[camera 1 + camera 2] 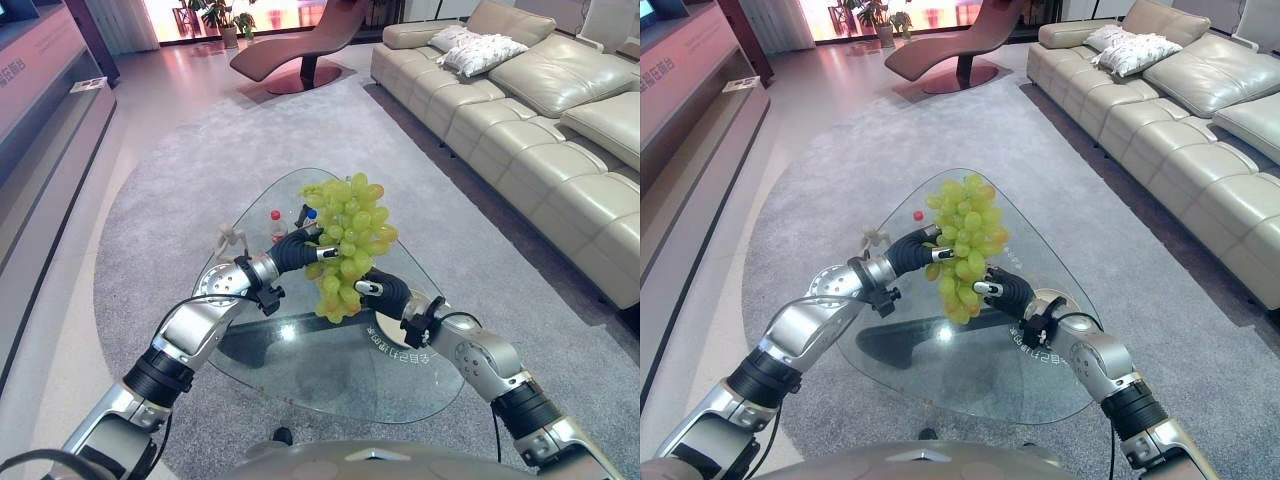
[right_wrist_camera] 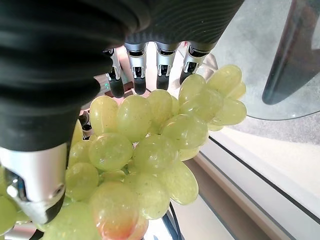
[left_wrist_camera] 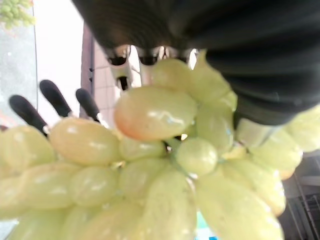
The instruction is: Pick up fruits into the plate
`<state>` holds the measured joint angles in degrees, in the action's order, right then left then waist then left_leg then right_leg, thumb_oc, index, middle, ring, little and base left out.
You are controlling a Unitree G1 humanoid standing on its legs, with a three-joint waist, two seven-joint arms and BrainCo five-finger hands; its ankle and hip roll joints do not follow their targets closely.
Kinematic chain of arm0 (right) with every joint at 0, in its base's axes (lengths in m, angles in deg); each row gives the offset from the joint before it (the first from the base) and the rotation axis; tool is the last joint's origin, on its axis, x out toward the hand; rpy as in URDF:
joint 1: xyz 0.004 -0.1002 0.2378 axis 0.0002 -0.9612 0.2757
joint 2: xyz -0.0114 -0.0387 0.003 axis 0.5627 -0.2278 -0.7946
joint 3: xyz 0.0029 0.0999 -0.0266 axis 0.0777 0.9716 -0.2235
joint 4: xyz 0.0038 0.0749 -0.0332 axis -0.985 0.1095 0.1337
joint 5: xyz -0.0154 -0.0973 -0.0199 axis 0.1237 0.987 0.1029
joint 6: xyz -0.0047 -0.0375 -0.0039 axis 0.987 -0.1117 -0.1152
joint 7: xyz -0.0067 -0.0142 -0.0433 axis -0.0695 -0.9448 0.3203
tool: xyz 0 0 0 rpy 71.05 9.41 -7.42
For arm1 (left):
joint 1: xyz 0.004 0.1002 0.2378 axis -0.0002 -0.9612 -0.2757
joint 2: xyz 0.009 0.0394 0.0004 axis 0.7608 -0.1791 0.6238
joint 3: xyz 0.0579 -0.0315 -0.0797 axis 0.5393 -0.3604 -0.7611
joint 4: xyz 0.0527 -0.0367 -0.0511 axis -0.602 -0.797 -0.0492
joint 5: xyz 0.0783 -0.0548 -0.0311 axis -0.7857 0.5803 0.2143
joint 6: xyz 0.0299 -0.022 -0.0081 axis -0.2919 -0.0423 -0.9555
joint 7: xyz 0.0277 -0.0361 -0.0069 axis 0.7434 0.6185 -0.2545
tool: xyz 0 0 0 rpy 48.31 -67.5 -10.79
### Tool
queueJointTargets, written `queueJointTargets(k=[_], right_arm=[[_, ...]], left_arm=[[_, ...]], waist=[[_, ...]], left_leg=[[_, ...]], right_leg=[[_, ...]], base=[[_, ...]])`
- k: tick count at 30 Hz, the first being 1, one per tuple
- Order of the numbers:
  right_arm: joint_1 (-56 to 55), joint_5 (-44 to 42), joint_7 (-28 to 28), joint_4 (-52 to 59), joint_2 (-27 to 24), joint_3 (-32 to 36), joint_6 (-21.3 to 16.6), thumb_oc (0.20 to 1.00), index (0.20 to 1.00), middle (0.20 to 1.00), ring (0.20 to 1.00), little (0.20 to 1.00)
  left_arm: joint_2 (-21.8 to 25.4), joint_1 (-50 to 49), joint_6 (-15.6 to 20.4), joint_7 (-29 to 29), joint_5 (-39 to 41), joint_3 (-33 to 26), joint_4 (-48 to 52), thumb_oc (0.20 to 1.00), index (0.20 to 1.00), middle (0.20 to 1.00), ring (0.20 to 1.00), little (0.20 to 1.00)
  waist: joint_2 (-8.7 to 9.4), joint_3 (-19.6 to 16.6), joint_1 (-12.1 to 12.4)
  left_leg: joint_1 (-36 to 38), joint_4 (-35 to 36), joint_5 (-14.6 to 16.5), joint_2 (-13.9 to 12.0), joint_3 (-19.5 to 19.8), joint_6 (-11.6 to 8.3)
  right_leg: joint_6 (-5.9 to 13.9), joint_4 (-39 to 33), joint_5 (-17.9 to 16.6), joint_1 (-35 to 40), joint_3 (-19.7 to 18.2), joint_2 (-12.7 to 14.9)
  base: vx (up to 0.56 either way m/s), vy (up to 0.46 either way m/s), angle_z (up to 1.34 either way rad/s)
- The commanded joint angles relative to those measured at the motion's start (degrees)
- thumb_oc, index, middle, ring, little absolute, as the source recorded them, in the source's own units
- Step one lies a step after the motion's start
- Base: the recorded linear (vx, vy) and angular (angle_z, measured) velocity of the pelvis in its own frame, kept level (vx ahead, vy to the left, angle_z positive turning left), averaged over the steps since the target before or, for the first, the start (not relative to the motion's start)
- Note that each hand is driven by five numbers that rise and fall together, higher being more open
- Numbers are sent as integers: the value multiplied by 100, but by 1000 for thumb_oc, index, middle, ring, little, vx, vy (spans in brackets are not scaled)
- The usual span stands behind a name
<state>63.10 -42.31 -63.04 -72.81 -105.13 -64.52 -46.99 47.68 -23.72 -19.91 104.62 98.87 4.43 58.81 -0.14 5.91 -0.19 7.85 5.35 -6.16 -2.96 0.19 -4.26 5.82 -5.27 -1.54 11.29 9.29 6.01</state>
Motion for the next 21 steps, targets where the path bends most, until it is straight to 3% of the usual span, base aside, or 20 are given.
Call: queueJointTargets(k=[1, 21], right_arm=[[374, -339, 147, 361, 199, -106, -190, 1000, 1000, 1000, 1000, 1000], [446, -965, 952, 568, 194, -190, -48, 1000, 1000, 1000, 1000, 1000]], left_arm=[[-179, 634, 230, 44, 524, 111, 138, 200, 200, 200, 200, 200], [-160, 688, 150, 35, 537, 112, -189, 200, 200, 200, 200, 200]], waist=[[138, -108, 63], [147, -104, 53]], left_leg=[[342, -57, 814, 378, -389, 296], [367, -63, 828, 380, -393, 309]], right_leg=[[84, 27, -36, -108, -61, -111], [83, 27, -25, -90, -109, -133]], base=[[9, -14, -4], [2, -3, -2]])
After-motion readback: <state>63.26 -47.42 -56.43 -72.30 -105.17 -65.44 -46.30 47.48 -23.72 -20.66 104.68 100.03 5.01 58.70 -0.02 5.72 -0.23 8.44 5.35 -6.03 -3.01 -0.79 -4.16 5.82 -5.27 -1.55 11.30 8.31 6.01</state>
